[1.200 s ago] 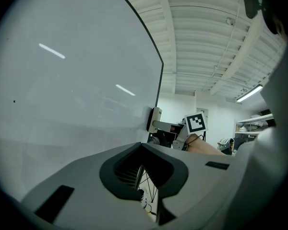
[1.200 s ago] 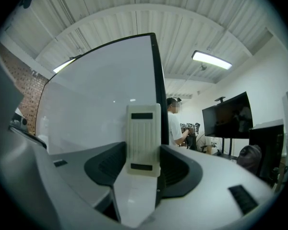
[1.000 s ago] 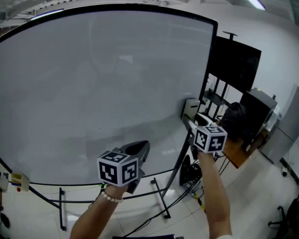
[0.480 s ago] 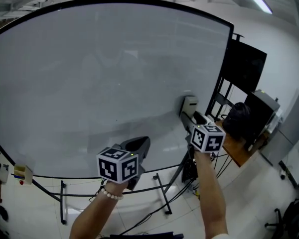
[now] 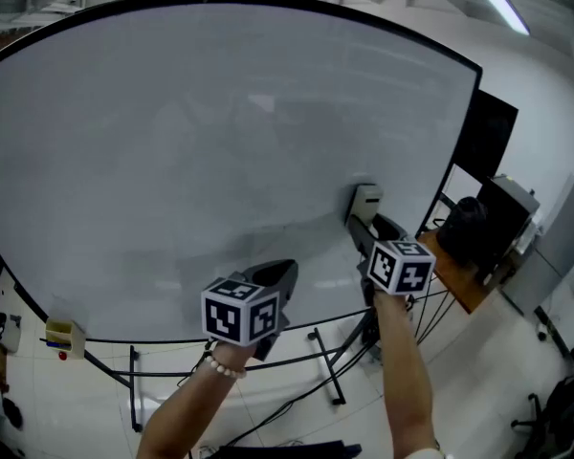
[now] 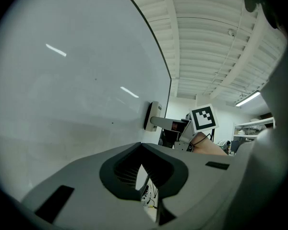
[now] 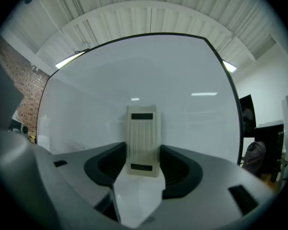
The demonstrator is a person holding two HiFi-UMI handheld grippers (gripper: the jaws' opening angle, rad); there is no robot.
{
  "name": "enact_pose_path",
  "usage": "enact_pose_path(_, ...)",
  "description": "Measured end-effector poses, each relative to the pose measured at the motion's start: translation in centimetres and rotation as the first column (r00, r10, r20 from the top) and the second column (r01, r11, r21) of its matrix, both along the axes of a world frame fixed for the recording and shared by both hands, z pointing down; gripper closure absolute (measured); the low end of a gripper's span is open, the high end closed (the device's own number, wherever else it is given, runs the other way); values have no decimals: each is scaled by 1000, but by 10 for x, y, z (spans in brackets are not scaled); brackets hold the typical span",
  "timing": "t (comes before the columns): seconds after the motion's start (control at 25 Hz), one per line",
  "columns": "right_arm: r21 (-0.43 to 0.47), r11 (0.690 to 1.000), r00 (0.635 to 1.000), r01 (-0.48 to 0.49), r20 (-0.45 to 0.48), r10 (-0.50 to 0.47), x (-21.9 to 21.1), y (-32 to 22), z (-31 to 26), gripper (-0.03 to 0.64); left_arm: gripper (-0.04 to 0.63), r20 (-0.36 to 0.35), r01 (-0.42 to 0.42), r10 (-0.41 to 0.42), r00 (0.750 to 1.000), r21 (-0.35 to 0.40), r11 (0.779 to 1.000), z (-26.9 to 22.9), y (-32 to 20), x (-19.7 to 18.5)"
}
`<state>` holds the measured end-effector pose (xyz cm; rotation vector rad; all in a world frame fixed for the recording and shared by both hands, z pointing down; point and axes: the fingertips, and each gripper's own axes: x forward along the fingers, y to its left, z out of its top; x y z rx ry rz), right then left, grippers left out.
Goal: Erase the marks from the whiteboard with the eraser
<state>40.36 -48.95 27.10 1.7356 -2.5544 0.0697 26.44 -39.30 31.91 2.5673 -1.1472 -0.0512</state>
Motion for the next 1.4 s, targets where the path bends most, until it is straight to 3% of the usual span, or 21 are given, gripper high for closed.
enact_pose_path(0.4,5,1000,1000,2,-23,-2,-98,32,-5,367,607,-2,-44,44,999,6,999,-5,24,-79)
enact_pose_path(0.84,0,1000,1000,-13,-17,13,-182,53,-9,367,607,-12,-11,12,1000,6,1000,-5,50,-171)
enact_pose_path(1.08,13,999,999,30,-42,-30,-235,65,-6,367,607,-29,57,-57,998,0,998,-1,61,-202)
enact_pose_path(1.4,18,999,998,40,-56,-39,-274,81,-8,367,607,-64,161,-162,985,-25,987,1,82,-232)
